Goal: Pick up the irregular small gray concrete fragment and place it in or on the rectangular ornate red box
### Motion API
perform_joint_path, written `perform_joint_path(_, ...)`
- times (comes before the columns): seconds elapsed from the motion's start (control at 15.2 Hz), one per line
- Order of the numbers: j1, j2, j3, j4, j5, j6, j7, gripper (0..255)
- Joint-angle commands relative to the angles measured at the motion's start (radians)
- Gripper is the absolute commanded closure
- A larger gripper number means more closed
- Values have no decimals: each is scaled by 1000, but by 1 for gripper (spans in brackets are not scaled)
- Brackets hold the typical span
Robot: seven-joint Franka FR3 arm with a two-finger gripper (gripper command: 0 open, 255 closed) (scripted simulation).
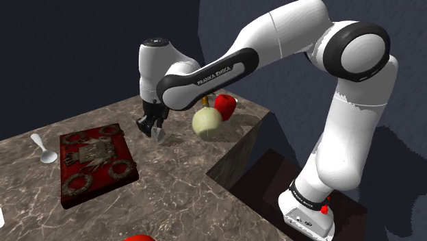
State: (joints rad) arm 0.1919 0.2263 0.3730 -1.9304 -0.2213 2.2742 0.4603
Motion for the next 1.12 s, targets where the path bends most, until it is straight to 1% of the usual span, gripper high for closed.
perform_joint_path(0.0, -2, -13, 3, 11, 9, -23, -8, 255)
perform_joint_path(0.46, -6, -49, 9, 63, 36, -106, -30, 255)
perform_joint_path(0.53, -4, -42, 9, 57, 31, -94, -26, 255)
perform_joint_path(0.59, -4, -42, 9, 57, 31, -94, -26, 0)
perform_joint_path(0.73, -38, -128, 5, -43, 204, -64, 107, 0)
perform_joint_path(0.86, -57, -219, -1, -150, 381, -23, 237, 0)
perform_joint_path(1.06, -51, -194, 0, -163, 373, 14, 243, 0)
